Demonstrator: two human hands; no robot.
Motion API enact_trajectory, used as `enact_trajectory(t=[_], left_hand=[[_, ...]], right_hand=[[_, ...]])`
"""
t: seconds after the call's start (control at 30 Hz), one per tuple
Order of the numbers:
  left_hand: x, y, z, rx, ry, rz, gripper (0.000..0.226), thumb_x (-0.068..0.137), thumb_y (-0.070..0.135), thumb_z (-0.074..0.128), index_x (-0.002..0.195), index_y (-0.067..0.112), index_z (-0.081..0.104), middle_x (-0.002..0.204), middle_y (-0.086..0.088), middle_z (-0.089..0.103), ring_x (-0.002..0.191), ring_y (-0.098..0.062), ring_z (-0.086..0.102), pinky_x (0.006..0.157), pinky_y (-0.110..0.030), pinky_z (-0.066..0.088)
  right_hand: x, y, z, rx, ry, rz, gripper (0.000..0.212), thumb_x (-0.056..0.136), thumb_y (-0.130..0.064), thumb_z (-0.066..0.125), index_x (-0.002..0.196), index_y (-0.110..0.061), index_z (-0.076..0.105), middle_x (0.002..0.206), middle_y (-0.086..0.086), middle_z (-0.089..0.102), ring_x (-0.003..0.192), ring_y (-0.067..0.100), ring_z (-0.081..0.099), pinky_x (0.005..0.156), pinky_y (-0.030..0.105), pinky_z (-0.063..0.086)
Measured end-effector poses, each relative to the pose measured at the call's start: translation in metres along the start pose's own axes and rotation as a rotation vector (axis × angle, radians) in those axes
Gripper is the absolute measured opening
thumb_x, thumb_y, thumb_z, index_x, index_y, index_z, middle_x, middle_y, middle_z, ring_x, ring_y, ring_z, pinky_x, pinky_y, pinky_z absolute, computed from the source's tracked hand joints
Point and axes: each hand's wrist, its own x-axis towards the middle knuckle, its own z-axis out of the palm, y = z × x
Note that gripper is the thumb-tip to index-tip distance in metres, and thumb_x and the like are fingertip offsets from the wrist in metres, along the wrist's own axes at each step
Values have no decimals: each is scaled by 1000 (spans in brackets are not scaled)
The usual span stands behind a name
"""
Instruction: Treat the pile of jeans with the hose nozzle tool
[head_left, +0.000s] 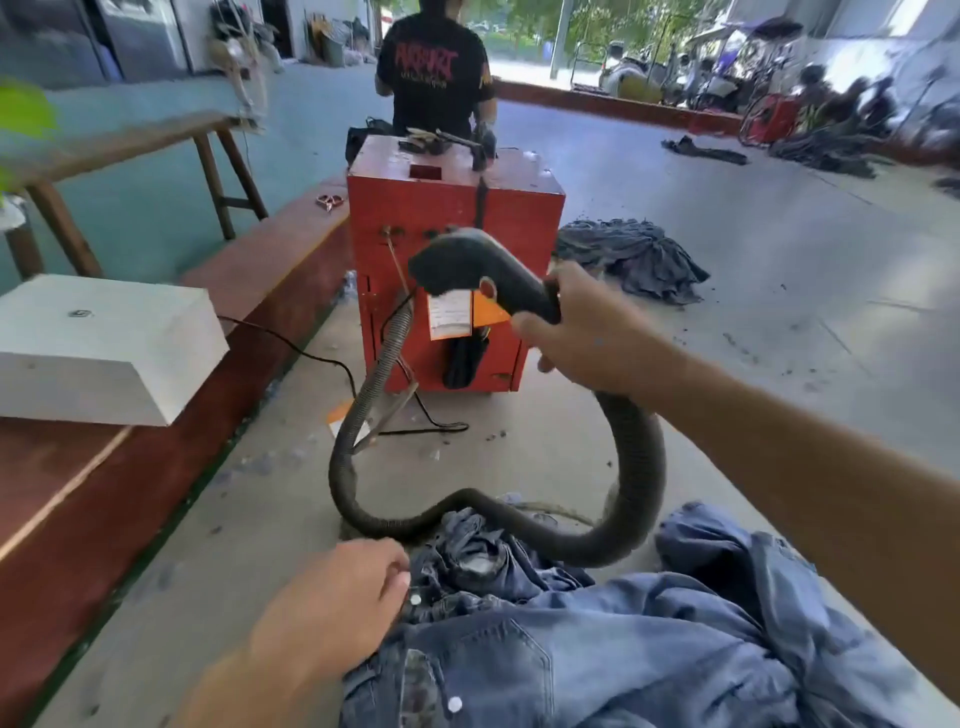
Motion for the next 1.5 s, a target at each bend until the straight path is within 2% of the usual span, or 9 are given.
enact_trajectory(t=[0.2, 0.37, 0.5, 0.7, 0.83, 1.1, 1.2, 1.33, 1.5], left_hand=[[-33, 51, 59, -235, 148, 20, 17, 103, 32, 55, 91, 36, 67, 72, 35, 62, 63, 6, 57, 54, -15, 40], [-64, 67, 108, -204, -16, -75, 22, 102, 31, 54, 85, 39, 65, 81, 18, 69, 75, 3, 62, 68, -16, 48], [-71, 37, 93, 186, -149, -174, 23, 103, 33, 51, 106, 25, 72, 112, 3, 74, 103, -19, 67, 87, -31, 53], [-88, -42, -42, 640, 122, -601, 30, 99, 45, 41, 109, 36, 67, 124, 2, 70, 120, -26, 61, 109, -43, 36], [-110, -64, -64, 604, 131, -703, 32, 97, 46, 44, 111, 32, 69, 130, -3, 69, 118, -30, 64, 102, -41, 49], [-49, 34, 37, -220, -88, -570, 23, 104, 30, 54, 97, 13, 67, 99, -5, 66, 86, -25, 59, 74, -32, 48], [-24, 35, 107, -629, -168, -804, 23, 108, 28, 48, 121, 10, 54, 123, -12, 56, 103, -28, 54, 88, -38, 49], [-31, -4, 175, -882, -8, -1076, 75, 104, 47, 53, 158, 2, 24, 158, -21, 39, 137, -35, 48, 101, -38, 43], [-24, -42, 195, -1356, 33, -1070, 58, 101, 53, 58, 130, 4, 68, 124, -23, 71, 113, -41, 70, 96, -55, 57]], right_hand=[[-208, 89, 14, -130, -83, -32, 42, 101, -37, 59, 135, -37, 34, 86, -17, 54, 67, 3, 54, 57, 25, 40], [-277, 138, 18, -177, -310, 42, 49, 102, -48, 56, 141, -29, 33, 128, -6, 51, 98, 19, 57, 78, 32, 44], [-274, 174, -10, -428, -152, -57, 54, 94, -67, 44, 127, -25, 51, 114, 1, 54, 86, 27, 62, 71, 39, 50], [-215, 223, -108, -870, 269, -110, 32, 92, -25, 69, 116, -12, 51, 85, 18, 61, 69, 36, 60, 60, 45, 51], [-233, 220, -62, -780, 179, 61, 27, 98, -32, 63, 107, -9, 52, 69, 10, 56, 54, 28, 51, 54, 40, 51], [-268, 179, 41, -757, -381, -226, 26, 101, -40, 53, 110, -29, 31, 87, -12, 51, 79, 20, 66, 55, 36, 42], [-267, 166, 61, -664, -361, -190, 38, 102, -66, 39, 113, -30, 33, 89, -12, 57, 80, 18, 69, 59, 34, 46], [-261, 165, 86, -627, -345, -181, 40, 101, -68, 34, 115, -31, 35, 94, -10, 61, 83, 16, 69, 61, 31, 45], [-255, 164, 94, -625, -260, -178, 36, 94, -71, 37, 99, -35, 37, 75, -11, 58, 64, 15, 66, 52, 32, 41]])
